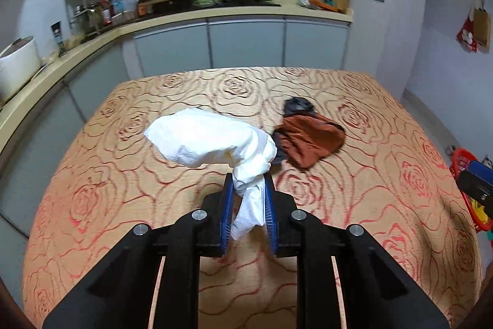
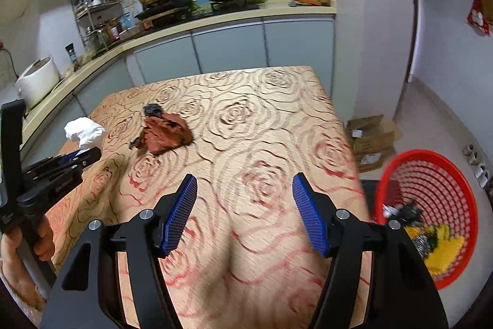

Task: Collect trash
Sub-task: 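Grasp the white cloth with the left tool and lift it, then grasp the brown cloth with the right tool while the left tool holds the white cloth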

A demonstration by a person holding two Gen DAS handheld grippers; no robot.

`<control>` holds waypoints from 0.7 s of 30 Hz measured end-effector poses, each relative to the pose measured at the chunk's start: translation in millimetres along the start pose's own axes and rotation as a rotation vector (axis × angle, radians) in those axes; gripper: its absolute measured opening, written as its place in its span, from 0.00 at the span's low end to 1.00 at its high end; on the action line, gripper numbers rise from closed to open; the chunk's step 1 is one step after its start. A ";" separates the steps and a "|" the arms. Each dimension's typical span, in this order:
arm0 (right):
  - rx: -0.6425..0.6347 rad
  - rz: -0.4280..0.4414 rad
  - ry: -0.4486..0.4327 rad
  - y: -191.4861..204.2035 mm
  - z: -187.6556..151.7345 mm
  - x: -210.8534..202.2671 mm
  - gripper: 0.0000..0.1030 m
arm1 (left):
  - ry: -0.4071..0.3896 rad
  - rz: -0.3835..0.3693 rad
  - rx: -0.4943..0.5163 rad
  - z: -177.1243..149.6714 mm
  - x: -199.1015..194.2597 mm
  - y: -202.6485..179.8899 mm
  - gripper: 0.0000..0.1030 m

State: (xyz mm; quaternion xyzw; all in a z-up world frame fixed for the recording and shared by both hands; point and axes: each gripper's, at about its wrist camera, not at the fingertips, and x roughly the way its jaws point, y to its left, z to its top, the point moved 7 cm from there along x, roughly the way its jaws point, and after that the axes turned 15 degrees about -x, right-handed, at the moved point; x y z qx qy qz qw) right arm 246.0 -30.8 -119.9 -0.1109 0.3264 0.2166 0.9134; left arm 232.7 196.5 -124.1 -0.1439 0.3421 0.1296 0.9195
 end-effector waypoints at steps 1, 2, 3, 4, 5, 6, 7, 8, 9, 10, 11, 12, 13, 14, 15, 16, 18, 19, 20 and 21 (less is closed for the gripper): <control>-0.007 0.005 0.001 4.2 3.5 4.2 0.61 | -0.003 0.001 -0.006 1.0 -0.9 3.2 0.17; -0.015 0.009 0.002 8.2 6.4 8.3 0.61 | -0.010 0.004 -0.015 3.2 -2.3 7.1 0.17; -0.027 0.014 0.003 13.6 10.5 13.6 0.61 | -0.019 0.008 -0.021 5.4 -3.6 10.4 0.17; -0.038 0.017 0.003 18.3 14.2 18.5 0.61 | -0.027 0.012 -0.028 7.2 -4.4 13.3 0.17; -0.049 0.019 0.002 22.5 17.7 23.7 0.61 | -0.034 0.015 -0.032 8.6 -5.5 15.4 0.17; -0.057 0.019 0.004 24.7 21.1 27.3 0.61 | -0.041 0.017 -0.038 10.4 -6.5 17.7 0.17; -0.064 0.021 0.004 27.7 24.9 32.4 0.61 | -0.050 0.019 -0.044 12.6 -7.0 19.9 0.17; -0.067 0.024 0.004 29.2 27.6 35.5 0.61 | -0.055 0.021 -0.049 13.8 -7.3 21.5 0.17; -0.075 0.028 0.003 32.2 31.5 40.2 0.61 | -0.061 0.022 -0.053 15.1 -7.2 22.5 0.17; -0.085 0.030 0.003 35.3 35.2 44.3 0.61 | -0.069 0.021 -0.059 16.8 -7.6 24.1 0.17; -0.093 0.032 0.002 37.9 37.5 46.8 0.61 | -0.074 0.021 -0.062 18.3 -7.9 24.1 0.17; -0.107 0.038 0.001 42.2 41.1 50.9 0.64 | -0.082 0.021 -0.064 19.7 -8.5 24.9 0.17; -0.121 0.042 -0.002 45.7 43.8 53.8 0.65 | -0.092 0.021 -0.063 20.5 -9.5 24.7 0.17; -0.132 0.044 -0.006 48.3 45.7 55.3 0.66 | -0.099 0.021 -0.062 21.6 -10.0 24.9 0.17; -0.154 0.047 -0.011 52.9 49.7 58.9 0.67 | -0.104 0.023 -0.062 21.9 -10.1 25.4 0.17; -0.167 0.050 -0.013 55.7 52.7 62.1 0.67 | -0.109 0.023 -0.063 22.6 -10.0 25.8 0.17; -0.185 0.059 -0.015 60.3 58.8 69.5 0.69 | -0.111 0.017 -0.072 23.5 -8.9 27.2 0.17; -0.195 0.062 -0.015 62.6 62.5 75.0 0.69 | -0.111 0.016 -0.073 23.6 -8.6 27.7 0.17; -0.203 0.064 -0.012 64.1 65.5 80.1 0.69 | -0.112 0.017 -0.075 23.6 -7.6 28.9 0.17; -0.207 0.068 -0.011 65.6 68.0 84.6 0.69 | -0.109 0.017 -0.080 23.5 -6.4 30.0 0.17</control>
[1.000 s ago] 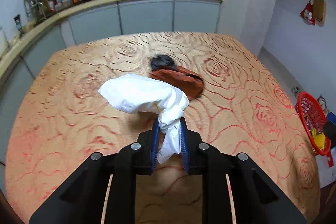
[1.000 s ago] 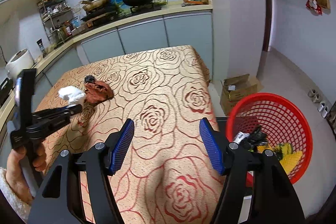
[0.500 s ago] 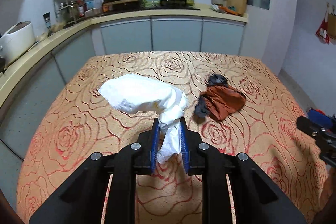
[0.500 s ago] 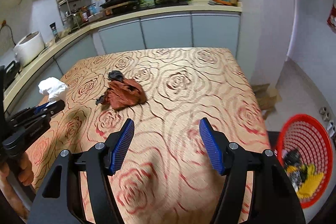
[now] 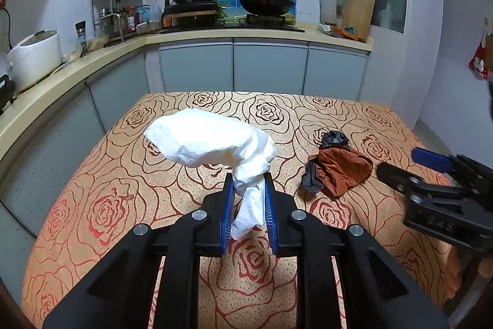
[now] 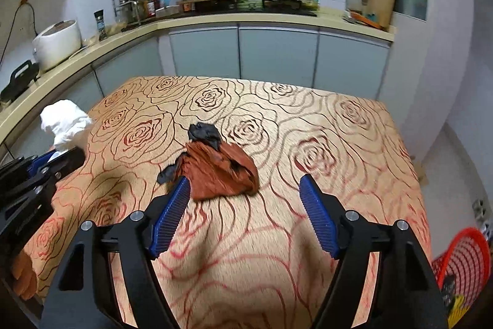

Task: Collect trash
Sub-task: 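Grasp the brown cloth with the right tool while the left tool holds the white cloth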

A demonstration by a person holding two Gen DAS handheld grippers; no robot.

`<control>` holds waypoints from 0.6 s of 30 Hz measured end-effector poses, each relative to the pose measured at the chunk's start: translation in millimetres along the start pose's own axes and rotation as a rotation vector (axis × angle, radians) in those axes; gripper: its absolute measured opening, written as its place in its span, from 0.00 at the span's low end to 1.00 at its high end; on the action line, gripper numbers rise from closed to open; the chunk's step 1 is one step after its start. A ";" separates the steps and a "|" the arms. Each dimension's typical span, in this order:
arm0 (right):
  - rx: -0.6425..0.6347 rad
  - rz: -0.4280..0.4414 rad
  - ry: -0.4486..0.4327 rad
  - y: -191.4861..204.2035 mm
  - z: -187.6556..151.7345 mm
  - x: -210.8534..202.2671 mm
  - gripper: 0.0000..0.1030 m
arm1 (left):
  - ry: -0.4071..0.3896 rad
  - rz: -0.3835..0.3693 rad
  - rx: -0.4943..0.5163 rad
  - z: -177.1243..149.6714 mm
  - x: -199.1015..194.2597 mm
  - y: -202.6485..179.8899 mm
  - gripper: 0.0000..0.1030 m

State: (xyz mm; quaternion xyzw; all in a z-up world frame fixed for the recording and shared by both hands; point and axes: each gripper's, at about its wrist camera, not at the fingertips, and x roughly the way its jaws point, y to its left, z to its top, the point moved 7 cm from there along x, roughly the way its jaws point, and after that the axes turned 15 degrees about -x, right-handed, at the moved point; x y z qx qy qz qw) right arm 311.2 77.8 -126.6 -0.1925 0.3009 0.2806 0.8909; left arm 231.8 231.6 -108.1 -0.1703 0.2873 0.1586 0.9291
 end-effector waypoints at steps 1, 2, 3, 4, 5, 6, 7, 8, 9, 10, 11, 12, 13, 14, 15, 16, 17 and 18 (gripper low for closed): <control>-0.005 0.008 0.002 0.8 3.4 6.5 0.69 | 0.003 0.000 -0.005 -0.4 1.0 0.9 0.17; -0.009 0.010 0.005 2.0 6.0 11.3 0.69 | 0.008 0.000 -0.009 -1.5 2.7 2.3 0.17; -0.014 0.016 0.010 2.6 8.4 18.0 0.69 | 0.012 0.001 -0.009 -2.6 4.4 2.8 0.17; -0.017 0.023 0.013 3.4 9.6 22.5 0.69 | 0.016 0.002 -0.008 -3.7 6.3 3.1 0.17; -0.020 0.031 0.015 4.5 11.6 28.5 0.69 | 0.018 0.003 -0.009 -5.2 7.3 3.8 0.17; -0.022 0.039 0.017 5.7 12.7 32.1 0.69 | 0.022 0.005 -0.008 -6.8 9.0 3.9 0.17; -0.024 0.053 0.022 8.3 13.3 36.2 0.70 | 0.029 0.004 -0.004 -8.7 11.4 3.2 0.17; -0.029 0.078 0.029 11.9 13.8 41.7 0.73 | 0.031 0.005 0.000 -9.5 12.5 2.6 0.17; -0.036 0.087 0.033 14.2 14.0 45.1 0.74 | 0.032 0.008 0.003 -10.9 13.3 2.6 0.17; -0.048 0.088 0.035 16.9 14.1 47.7 0.74 | 0.034 0.007 0.003 -11.3 13.9 2.7 0.17; -0.061 0.089 0.039 19.7 14.4 50.5 0.74 | 0.036 0.004 0.000 -11.2 14.2 2.8 0.17; -0.077 0.090 0.047 22.2 15.0 54.5 0.74 | 0.038 0.001 -0.003 -11.3 14.5 3.7 0.17; -0.082 0.090 0.051 23.6 14.7 56.3 0.74 | 0.038 0.000 -0.003 -11.1 14.8 4.0 0.17; -0.086 0.091 0.056 24.5 14.7 59.0 0.74 | 0.040 0.001 -0.006 -11.0 15.9 4.5 0.17; -0.087 0.094 0.061 25.2 15.2 61.7 0.74 | 0.044 0.000 -0.009 -11.7 16.7 5.2 0.17; -0.088 0.096 0.065 25.8 16.1 64.2 0.74 | 0.049 0.000 -0.013 -12.3 18.1 6.4 0.17; -0.090 0.095 0.066 26.4 17.2 65.8 0.74 | 0.052 0.001 -0.015 -11.6 19.3 6.8 0.17; -0.092 0.094 0.066 26.6 18.0 67.0 0.74 | 0.054 0.001 -0.016 -11.3 20.0 8.7 0.17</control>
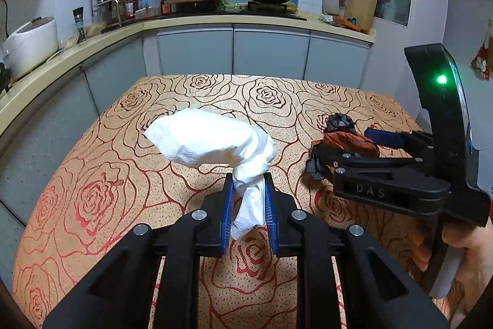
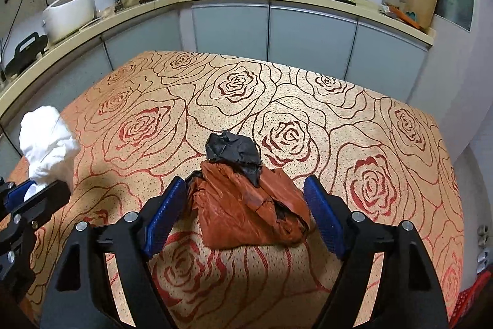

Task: Collect trash
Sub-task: 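Grasp the brown cloth with the right tool while the left tool holds the white cloth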

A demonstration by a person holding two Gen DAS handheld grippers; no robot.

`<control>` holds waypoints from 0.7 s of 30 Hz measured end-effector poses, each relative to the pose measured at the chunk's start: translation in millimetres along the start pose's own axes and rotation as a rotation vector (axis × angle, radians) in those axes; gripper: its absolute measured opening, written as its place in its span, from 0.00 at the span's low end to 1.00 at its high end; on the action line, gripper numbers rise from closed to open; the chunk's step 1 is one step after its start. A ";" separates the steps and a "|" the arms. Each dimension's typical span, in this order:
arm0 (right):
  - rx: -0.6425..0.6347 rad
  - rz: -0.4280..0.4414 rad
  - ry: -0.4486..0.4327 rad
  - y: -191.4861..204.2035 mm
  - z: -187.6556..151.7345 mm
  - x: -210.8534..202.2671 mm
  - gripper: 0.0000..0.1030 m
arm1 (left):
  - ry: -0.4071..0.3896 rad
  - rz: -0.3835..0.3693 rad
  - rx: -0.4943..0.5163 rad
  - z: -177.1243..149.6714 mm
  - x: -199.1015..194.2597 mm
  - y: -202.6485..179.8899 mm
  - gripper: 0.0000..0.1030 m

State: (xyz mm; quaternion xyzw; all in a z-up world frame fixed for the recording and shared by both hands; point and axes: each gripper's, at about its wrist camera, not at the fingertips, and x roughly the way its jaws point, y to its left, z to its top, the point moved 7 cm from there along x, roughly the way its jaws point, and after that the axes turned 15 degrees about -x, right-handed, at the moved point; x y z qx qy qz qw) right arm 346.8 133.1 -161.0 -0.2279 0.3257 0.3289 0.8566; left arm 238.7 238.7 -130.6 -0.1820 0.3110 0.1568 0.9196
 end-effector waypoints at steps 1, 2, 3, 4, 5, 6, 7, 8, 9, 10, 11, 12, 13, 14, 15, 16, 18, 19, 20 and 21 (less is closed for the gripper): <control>-0.001 -0.001 0.001 0.4 1.2 1.2 0.74 | 0.000 -0.001 -0.001 0.3 -0.1 -0.2 0.17; -0.002 0.001 0.004 1.0 2.1 2.8 0.74 | 0.000 -0.003 -0.002 0.4 -0.2 0.0 0.17; -0.004 0.001 0.007 0.7 1.6 3.6 0.74 | -0.001 -0.003 -0.001 0.4 -0.2 -0.1 0.17; -0.007 0.000 0.012 1.1 1.9 4.8 0.74 | 0.000 -0.003 0.000 0.7 0.0 -0.6 0.17; -0.009 -0.004 0.016 0.5 2.0 5.9 0.74 | 0.001 -0.003 0.001 0.6 0.5 -0.5 0.17; -0.009 -0.007 0.023 0.5 2.1 7.9 0.74 | 0.001 -0.001 0.001 0.0 0.7 -0.7 0.17; -0.009 -0.009 0.032 0.5 1.5 9.8 0.74 | 0.002 0.000 0.001 -0.3 1.1 -0.4 0.17; -0.008 -0.014 0.037 0.4 1.3 10.9 0.71 | 0.003 -0.001 0.000 -0.5 1.6 0.1 0.17; -0.009 -0.019 0.034 0.4 1.6 10.4 0.66 | 0.004 0.000 -0.001 -0.5 1.9 0.9 0.17; -0.013 -0.033 0.032 0.0 2.1 9.5 0.63 | 0.004 0.001 -0.004 -0.5 2.2 1.7 0.17; -0.015 -0.041 0.034 -0.6 1.5 9.7 0.59 | 0.005 0.001 -0.006 -0.9 2.2 2.2 0.17; -0.014 -0.039 0.035 -0.5 0.8 9.3 0.58 | 0.006 0.002 -0.007 -1.0 2.8 2.8 0.17; -0.013 -0.039 0.034 -0.4 0.2 8.4 0.57 | 0.008 0.003 -0.008 -1.1 3.4 3.7 0.17; -0.015 -0.040 0.033 -0.5 -0.5 7.4 0.56 | 0.009 0.004 -0.010 -1.4 3.8 3.9 0.17; -0.021 -0.043 0.031 0.4 -1.2 5.4 0.55 | 0.010 0.003 -0.011 -1.5 3.9 4.1 0.17; -0.025 -0.048 0.030 1.1 -1.9 3.3 0.54 | 0.009 0.003 -0.010 -1.3 3.8 3.9 0.17; -0.019 -0.040 0.028 3.0 -4.1 -2.2 0.52 | 0.007 0.002 -0.009 -1.1 3.3 3.9 0.17; -0.011 -0.034 0.026 3.6 -6.3 -6.0 0.51 | 0.006 0.002 -0.009 -0.9 3.1 4.1 0.17; -0.005 -0.031 0.024 4.0 -9.0 -10.7 0.47 | 0.005 0.002 -0.008 -1.2 2.6 3.8 0.17; 0.002 -0.031 0.023 3.8 -11.0 -14.6 0.45 | 0.004 0.002 -0.007 -1.5 2.2 3.8 0.17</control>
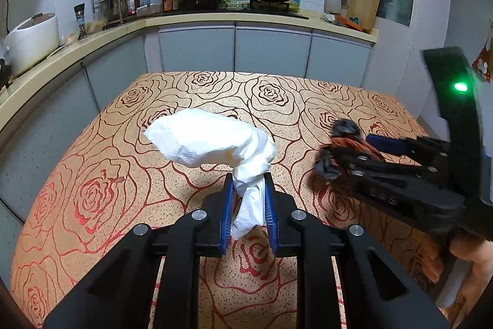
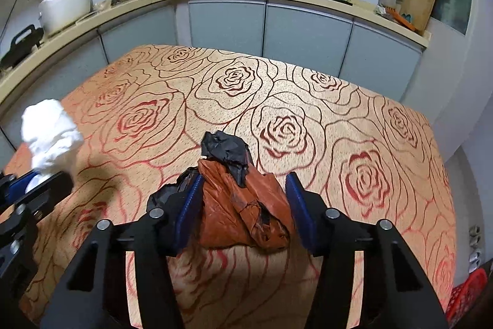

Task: Collect trash
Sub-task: 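Grasp the brown cloth with the right tool while the left tool holds the white cloth, then carry the white and brown cloths over the red basket and open both tools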

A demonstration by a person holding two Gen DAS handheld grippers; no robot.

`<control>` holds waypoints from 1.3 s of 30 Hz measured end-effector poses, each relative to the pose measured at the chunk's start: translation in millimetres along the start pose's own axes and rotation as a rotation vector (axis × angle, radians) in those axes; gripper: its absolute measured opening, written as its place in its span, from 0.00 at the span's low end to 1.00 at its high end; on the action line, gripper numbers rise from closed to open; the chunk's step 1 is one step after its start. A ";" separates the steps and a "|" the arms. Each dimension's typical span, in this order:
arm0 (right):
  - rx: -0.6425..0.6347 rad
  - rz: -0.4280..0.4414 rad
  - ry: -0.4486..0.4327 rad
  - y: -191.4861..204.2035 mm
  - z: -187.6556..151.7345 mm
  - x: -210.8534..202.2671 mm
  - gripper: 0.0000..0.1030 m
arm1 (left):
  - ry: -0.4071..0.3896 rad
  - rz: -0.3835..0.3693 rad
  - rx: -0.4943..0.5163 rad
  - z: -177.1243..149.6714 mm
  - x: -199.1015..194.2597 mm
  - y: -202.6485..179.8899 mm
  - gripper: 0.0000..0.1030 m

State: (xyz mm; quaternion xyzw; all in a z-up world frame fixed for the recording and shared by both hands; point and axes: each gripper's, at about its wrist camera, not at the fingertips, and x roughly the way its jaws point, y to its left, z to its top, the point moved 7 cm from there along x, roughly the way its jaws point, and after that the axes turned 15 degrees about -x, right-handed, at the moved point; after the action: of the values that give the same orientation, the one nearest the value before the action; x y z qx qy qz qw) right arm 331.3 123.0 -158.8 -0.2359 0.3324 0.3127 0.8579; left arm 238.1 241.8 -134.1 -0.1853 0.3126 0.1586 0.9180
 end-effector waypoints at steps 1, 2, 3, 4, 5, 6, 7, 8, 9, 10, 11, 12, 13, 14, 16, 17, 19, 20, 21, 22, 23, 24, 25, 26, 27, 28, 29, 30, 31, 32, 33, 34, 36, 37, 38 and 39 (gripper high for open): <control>0.009 -0.001 -0.003 -0.7 -2.3 -5.1 0.45 | -0.001 0.000 0.000 -0.2 -0.3 0.0 0.17; 0.016 -0.003 -0.007 -1.5 -4.6 -10.5 0.45 | -0.001 -0.001 0.001 -0.6 -0.8 -0.4 0.17; 0.022 -0.006 -0.013 -2.9 -7.3 -17.3 0.45 | -0.004 -0.002 0.004 -1.2 -1.6 -1.3 0.17; 0.026 -0.010 -0.018 -4.0 -9.4 -23.5 0.45 | -0.006 -0.003 0.006 -1.3 -2.2 -2.3 0.17; 0.031 -0.019 -0.024 -6.1 -12.0 -31.9 0.45 | -0.009 -0.005 0.010 -1.5 -3.4 -3.6 0.17; 0.037 -0.022 -0.030 -7.5 -13.2 -37.5 0.44 | -0.011 -0.006 0.013 -1.6 -4.4 -4.7 0.17; 0.044 -0.025 -0.038 -9.2 -14.8 -44.8 0.44 | -0.013 -0.009 0.017 -1.7 -5.5 -6.2 0.17; 0.052 -0.028 -0.047 -10.9 -16.3 -51.9 0.44 | -0.016 -0.011 0.021 -1.8 -6.8 -8.0 0.17; 0.061 -0.034 -0.058 -12.9 -18.9 -61.0 0.44 | -0.021 -0.015 0.028 -2.0 -9.0 -10.7 0.17; 0.072 -0.036 -0.068 -14.5 -21.9 -69.6 0.44 | -0.024 -0.019 0.032 -3.0 -11.2 -12.9 0.17; 0.079 -0.038 -0.075 -15.2 -24.3 -75.6 0.44 | -0.029 -0.024 0.037 -3.1 -13.9 -16.1 0.17; 0.093 -0.044 -0.086 -17.5 -28.4 -85.4 0.44 | -0.035 -0.029 0.043 -3.3 -16.8 -19.5 0.17; 0.102 -0.048 -0.092 -19.0 -31.1 -91.9 0.44 | -0.040 -0.034 0.050 -3.4 -20.0 -22.7 0.17; 0.110 -0.051 -0.098 -21.3 -33.6 -97.0 0.44 | -0.043 -0.039 0.054 -3.2 -22.7 -25.9 0.17; 0.133 -0.063 -0.114 -26.1 -40.8 -112.4 0.44 | -0.045 -0.052 0.064 -5.5 -28.8 -32.7 0.17; 0.143 -0.068 -0.120 -28.4 -43.7 -118.8 0.44 | -0.044 -0.063 0.074 -7.5 -32.9 -38.6 0.17; 0.172 -0.085 -0.131 -36.7 -52.2 -134.5 0.44 | -0.044 -0.082 0.099 -11.2 -39.9 -50.2 0.17; 0.183 -0.090 -0.136 -39.7 -56.1 -139.9 0.44 | -0.043 -0.093 0.107 -12.2 -42.6 -55.2 0.17; 0.197 -0.098 -0.145 -44.5 -61.3 -148.3 0.44 | -0.039 -0.107 0.112 -13.4 -45.2 -60.5 0.17; 0.207 -0.108 -0.150 -48.6 -66.1 -155.0 0.44 | -0.033 -0.130 0.116 -15.3 -49.4 -68.2 0.17; 0.216 -0.119 -0.154 -53.6 -71.7 -162.1 0.44 | -0.028 -0.146 0.118 -16.5 -52.0 -73.6 0.17; 0.225 -0.128 -0.158 -58.3 -76.5 -168.3 0.44 | -0.023 -0.166 0.123 -18.1 -55.4 -79.8 0.17; 0.233 -0.135 -0.160 -62.4 -80.7 -173.0 0.44 | -0.019 -0.190 0.133 -20.7 -60.2 -89.3 0.17; 0.247 -0.149 -0.163 -69.5 -88.0 -181.0 0.44 | -0.015 -0.209 0.141 -23.2 -62.8 -96.7 0.17; 0.256 -0.157 -0.165 -74.3 -92.6 -185.7 0.44 | -0.010 -0.229 0.151 -25.8 -66.2 -105.2 0.17; 0.268 -0.167 -0.168 -80.0 -98.0 -191.5 0.44 | -0.005 -0.250 0.161 -28.9 -69.4 -114.7 0.17; 0.279 -0.179 -0.169 -86.2 -103.6 -196.6 0.44 | -0.001 -0.263 0.166 -30.6 -70.6 -121.0 0.17; 0.291 -0.194 -0.168 -93.9 -111.3 -202.9 0.45 | 0.005 -0.277 0.173 -33.4 -71.9 -130.3 0.17; 0.303 -0.208 -0.167 -101.1 -118.9 -208.3 0.44 | 0.009 -0.288 0.181 -36.2 -73.2 -138.6 0.17; 0.311 -0.219 -0.165 -106.2 -124.7 -212.1 0.44 | 0.014 -0.302 0.191 -40.0 -74.7 -149.0 0.17; 0.325 -0.239 -0.161 -115.2 -134.3 -218.8 0.44 | 0.020 -0.317 0.203 -44.5 -76.2 -160.0 0.17; 0.335 -0.251 -0.158 -120.6 -141.3 -223.5 0.45 | 0.023 -0.327 0.211 -48.4 -77.5 -167.9 0.17; 0.355 -0.280 -0.152 -133.6 -155.8 -233.3 0.45 | 0.036 -0.362 0.238 -58.8 -81.3 -192.0 0.17; 0.365 -0.294 -0.148 -140.0 -162.4 -238.2 0.45 | 0.041 -0.373 0.247 -62.8 -82.7 -200.6 0.17; 0.372 -0.304 -0.146 -145.1 -166.9 -241.9 0.45 | 0.048 -0.389 0.261 -68.4 -83.9 -213.7 0.17; 0.382 -0.322 -0.140 -152.9 -175.3 -248.0 0.45 | 0.058 -0.407 0.275 -74.0 -84.8 -226.3 0.17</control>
State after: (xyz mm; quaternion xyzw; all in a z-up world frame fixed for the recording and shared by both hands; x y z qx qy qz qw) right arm 218.5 -184.6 -67.7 -0.0971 0.2836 0.1190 0.9466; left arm 228.1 -4.9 -80.3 -0.1220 0.3136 -0.0788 0.9384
